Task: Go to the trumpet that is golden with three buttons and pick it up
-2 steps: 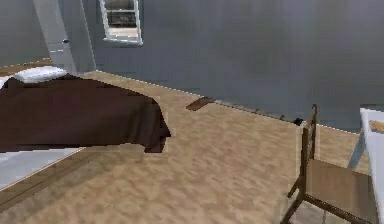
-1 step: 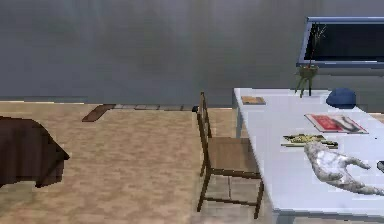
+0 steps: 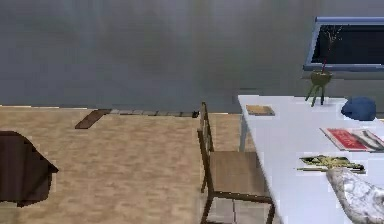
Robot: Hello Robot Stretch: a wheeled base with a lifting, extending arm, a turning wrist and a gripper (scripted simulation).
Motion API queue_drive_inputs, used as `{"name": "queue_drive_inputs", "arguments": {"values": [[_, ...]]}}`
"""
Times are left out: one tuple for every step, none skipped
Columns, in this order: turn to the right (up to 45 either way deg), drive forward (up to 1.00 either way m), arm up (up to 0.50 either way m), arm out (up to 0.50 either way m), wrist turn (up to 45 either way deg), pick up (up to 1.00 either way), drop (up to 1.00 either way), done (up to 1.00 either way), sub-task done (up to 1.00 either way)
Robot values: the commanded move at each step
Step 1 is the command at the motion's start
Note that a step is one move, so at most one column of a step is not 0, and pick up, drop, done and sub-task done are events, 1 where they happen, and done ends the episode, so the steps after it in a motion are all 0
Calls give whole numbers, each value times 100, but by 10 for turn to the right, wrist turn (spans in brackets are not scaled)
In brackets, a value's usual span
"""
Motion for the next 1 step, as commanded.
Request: {"name": "queue_drive_inputs", "arguments": {"values": [[-450,0,0,0,0,0,0,0,0]]}}
